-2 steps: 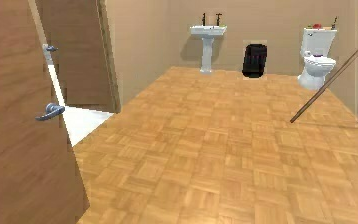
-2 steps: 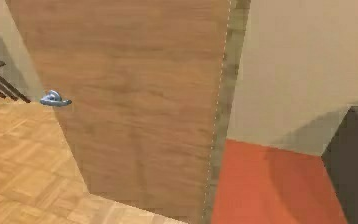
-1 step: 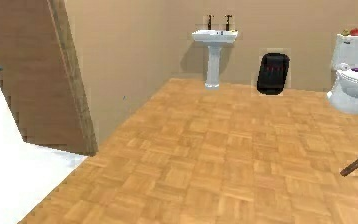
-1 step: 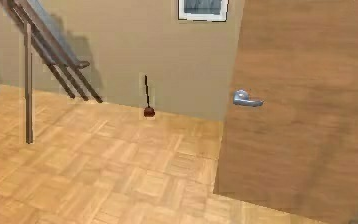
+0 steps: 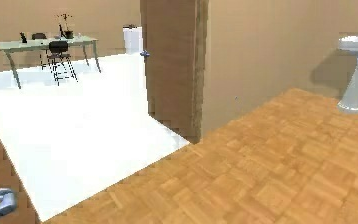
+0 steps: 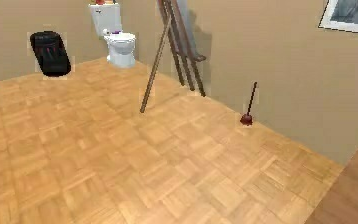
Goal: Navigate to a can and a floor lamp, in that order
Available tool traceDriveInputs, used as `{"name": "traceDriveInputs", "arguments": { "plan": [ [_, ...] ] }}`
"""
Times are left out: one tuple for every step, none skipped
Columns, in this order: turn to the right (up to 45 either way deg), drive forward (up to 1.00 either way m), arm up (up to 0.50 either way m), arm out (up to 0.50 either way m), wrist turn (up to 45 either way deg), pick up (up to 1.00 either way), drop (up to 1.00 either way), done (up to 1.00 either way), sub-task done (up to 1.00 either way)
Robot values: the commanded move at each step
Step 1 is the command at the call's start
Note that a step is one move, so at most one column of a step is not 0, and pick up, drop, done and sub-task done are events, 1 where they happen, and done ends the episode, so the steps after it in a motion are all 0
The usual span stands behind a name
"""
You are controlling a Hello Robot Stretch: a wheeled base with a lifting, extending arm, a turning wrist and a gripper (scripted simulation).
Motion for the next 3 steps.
{"name": "traceDriveInputs", "arguments": {
  "plan": [
    [0.0, 0.75, 0.00, 0.00, 0.0, 0.00, 0.00, 0.00, 0.00],
    [-27.0, 0.00, 0.00, 0.00, 0.0, 0.00, 0.00, 0.00, 0.00],
    [0.0, 1.00, 0.00, 0.00, 0.0, 0.00, 0.00, 0.00, 0.00]
  ]
}}
